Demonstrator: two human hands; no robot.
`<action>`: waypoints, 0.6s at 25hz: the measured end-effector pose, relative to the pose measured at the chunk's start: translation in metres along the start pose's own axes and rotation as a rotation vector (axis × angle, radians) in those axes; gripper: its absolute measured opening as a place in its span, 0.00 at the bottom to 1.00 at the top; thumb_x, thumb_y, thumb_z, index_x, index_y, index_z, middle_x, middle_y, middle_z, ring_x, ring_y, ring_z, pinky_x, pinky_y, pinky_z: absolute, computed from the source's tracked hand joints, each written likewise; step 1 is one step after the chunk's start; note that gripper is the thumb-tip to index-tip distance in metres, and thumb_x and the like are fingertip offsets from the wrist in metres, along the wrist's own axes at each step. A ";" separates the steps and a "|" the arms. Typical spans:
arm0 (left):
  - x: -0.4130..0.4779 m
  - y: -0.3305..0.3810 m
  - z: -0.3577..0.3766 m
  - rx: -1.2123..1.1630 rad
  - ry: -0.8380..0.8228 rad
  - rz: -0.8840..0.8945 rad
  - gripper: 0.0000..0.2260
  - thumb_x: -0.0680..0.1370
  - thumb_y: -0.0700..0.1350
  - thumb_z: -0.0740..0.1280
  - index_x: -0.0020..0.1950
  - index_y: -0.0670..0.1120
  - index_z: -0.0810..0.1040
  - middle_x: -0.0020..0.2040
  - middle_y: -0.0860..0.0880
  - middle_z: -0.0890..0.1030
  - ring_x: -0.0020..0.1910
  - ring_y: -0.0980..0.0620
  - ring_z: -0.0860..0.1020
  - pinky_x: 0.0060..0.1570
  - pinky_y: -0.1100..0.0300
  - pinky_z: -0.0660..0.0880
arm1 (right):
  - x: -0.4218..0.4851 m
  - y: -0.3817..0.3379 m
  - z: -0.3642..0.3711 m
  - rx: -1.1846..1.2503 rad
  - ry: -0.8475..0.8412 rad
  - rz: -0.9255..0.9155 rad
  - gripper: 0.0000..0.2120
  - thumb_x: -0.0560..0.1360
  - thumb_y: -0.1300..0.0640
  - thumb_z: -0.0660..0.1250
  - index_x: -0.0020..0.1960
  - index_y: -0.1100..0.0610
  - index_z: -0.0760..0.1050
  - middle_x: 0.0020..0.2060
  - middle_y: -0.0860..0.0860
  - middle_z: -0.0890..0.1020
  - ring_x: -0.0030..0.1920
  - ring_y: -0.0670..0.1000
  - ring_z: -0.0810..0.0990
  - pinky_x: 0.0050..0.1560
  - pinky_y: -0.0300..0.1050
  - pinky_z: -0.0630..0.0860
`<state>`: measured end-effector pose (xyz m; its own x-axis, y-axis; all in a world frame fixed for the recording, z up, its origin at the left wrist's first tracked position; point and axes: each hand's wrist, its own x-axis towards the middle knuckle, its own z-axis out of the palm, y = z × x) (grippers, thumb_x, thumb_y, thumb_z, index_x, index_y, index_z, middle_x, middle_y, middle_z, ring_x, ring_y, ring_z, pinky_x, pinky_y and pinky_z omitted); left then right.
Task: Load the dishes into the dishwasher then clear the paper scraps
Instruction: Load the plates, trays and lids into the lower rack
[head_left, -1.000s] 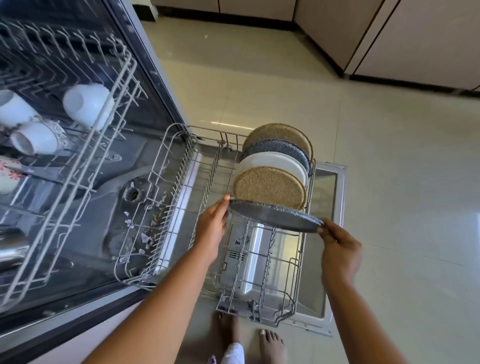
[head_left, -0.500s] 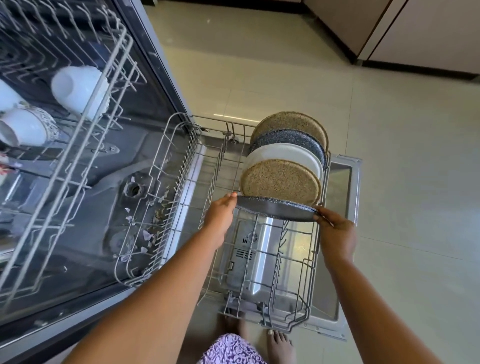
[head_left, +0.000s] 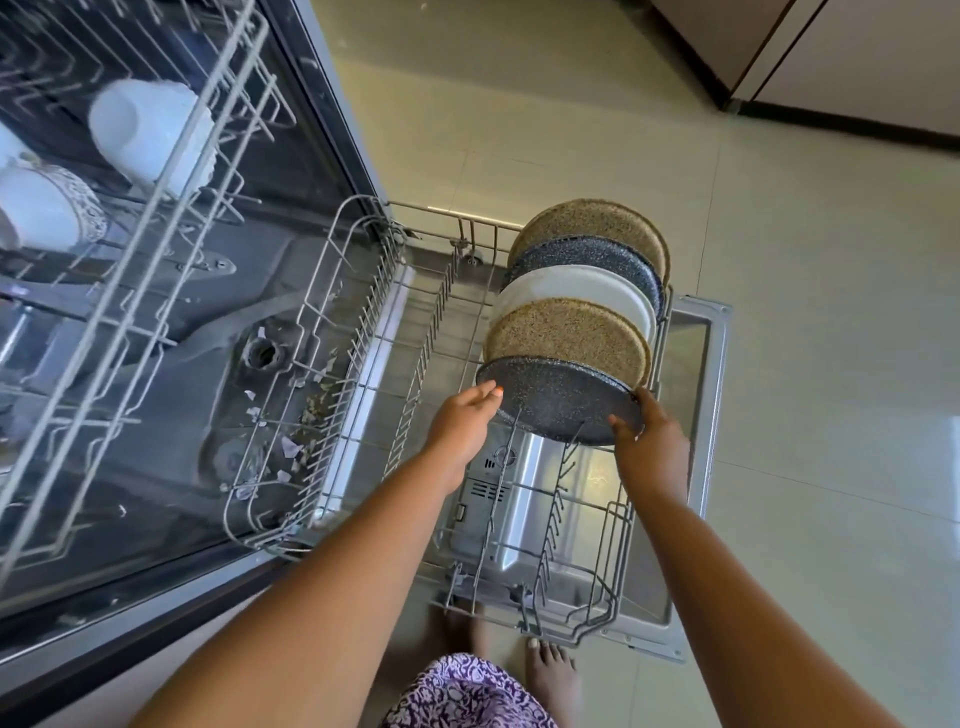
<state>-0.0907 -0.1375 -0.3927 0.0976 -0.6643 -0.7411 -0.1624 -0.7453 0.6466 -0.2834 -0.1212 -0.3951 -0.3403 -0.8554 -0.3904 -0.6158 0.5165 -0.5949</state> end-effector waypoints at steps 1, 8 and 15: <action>-0.001 -0.003 0.000 0.015 0.024 0.013 0.17 0.81 0.49 0.60 0.69 0.49 0.71 0.69 0.49 0.72 0.67 0.49 0.70 0.61 0.56 0.66 | -0.006 0.002 0.003 -0.004 0.014 -0.014 0.25 0.75 0.61 0.66 0.71 0.61 0.65 0.64 0.58 0.74 0.64 0.58 0.71 0.64 0.47 0.67; -0.013 -0.009 -0.003 -0.010 0.135 0.007 0.12 0.79 0.48 0.63 0.60 0.46 0.78 0.57 0.45 0.80 0.57 0.43 0.78 0.59 0.49 0.75 | -0.066 0.003 0.022 0.014 -0.041 0.039 0.29 0.76 0.58 0.66 0.73 0.60 0.59 0.70 0.57 0.67 0.71 0.56 0.64 0.71 0.48 0.59; -0.056 -0.013 -0.011 -0.065 0.191 0.058 0.08 0.78 0.44 0.65 0.54 0.50 0.80 0.51 0.51 0.82 0.52 0.49 0.79 0.54 0.52 0.77 | -0.108 -0.011 0.026 0.053 -0.099 -0.035 0.29 0.76 0.57 0.67 0.73 0.60 0.61 0.70 0.57 0.67 0.70 0.55 0.64 0.72 0.47 0.60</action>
<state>-0.0829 -0.0913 -0.3577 0.2749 -0.7003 -0.6588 -0.1103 -0.7036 0.7019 -0.2219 -0.0334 -0.3645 -0.2461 -0.8662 -0.4350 -0.5867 0.4903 -0.6445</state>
